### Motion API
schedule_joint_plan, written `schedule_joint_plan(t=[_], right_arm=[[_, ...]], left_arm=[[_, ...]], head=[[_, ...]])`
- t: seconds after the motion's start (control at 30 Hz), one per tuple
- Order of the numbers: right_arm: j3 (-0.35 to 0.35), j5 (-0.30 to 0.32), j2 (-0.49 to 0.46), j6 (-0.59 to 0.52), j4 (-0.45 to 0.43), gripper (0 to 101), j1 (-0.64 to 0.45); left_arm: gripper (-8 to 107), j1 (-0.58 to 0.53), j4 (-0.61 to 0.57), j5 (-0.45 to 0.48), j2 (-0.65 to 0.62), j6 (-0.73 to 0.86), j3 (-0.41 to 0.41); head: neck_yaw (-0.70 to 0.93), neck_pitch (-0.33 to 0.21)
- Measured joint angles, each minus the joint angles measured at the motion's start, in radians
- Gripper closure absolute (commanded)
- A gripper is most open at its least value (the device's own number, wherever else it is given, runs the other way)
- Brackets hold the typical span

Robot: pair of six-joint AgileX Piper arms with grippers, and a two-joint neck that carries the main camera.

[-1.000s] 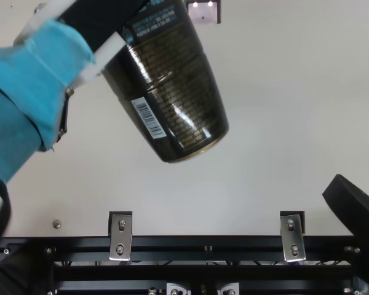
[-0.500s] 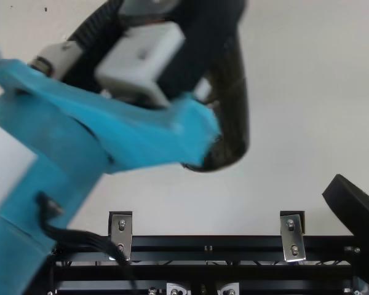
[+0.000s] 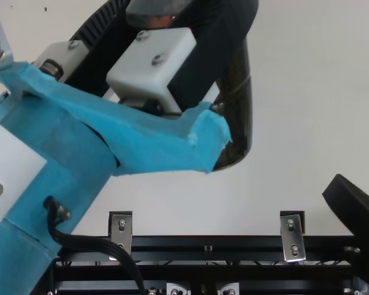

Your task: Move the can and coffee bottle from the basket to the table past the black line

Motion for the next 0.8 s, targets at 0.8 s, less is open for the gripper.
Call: schedule_joint_plan(t=[0.8], right_arm=[[0.0, 0.0, 0.0, 0.0, 0.0, 0, 0.0]], left_arm=[[89, 0.0, 0.0, 0.001, 0.0, 0.0, 0.0]], head=[[-0.005, 0.0]])
